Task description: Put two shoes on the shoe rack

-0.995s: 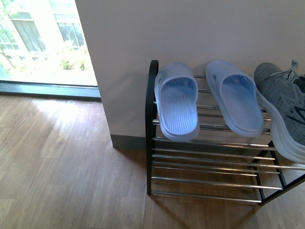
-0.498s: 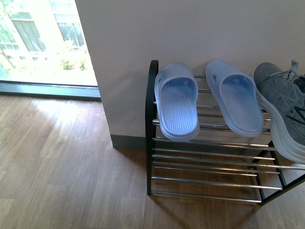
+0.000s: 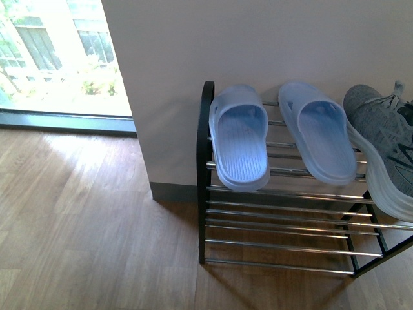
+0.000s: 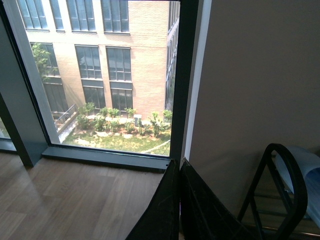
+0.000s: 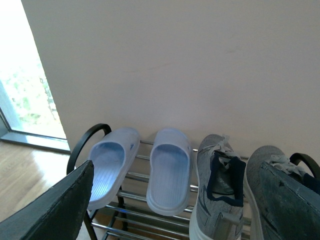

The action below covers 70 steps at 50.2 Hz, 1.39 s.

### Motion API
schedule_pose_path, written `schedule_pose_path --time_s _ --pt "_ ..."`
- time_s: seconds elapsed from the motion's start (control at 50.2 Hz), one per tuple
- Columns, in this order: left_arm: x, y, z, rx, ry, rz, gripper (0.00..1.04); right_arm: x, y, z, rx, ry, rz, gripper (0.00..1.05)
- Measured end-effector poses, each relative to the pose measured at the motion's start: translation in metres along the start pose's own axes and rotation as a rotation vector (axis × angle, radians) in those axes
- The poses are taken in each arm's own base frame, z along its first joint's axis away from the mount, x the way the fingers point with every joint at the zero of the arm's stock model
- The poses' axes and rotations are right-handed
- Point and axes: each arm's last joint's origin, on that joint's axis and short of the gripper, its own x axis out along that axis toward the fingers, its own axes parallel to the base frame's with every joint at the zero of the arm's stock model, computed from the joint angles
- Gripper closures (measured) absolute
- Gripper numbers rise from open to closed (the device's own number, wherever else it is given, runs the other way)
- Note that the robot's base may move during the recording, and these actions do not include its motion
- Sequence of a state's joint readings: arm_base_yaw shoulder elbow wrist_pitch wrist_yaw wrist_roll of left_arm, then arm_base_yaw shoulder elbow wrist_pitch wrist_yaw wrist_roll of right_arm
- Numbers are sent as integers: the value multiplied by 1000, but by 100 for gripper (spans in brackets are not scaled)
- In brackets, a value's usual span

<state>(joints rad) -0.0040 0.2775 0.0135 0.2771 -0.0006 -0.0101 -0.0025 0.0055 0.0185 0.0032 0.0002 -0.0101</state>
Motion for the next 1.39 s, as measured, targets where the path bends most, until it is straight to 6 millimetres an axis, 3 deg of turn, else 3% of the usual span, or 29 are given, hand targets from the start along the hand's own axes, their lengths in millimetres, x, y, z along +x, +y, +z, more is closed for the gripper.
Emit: schedule_pose_path --time_s 0.438,0.697,1.135,1.394 --pt "-17 0 -4 0 14 0 103 0 0 0 0 0 0 9" --pt "-17 0 -4 1 17 1 103 0 0 0 0 -1 0 9" --pt "-17 0 -4 2 16 1 9 0 0 0 0 0 0 9" --pt "-17 0 -4 3 16 1 9 0 0 0 0 0 0 9"
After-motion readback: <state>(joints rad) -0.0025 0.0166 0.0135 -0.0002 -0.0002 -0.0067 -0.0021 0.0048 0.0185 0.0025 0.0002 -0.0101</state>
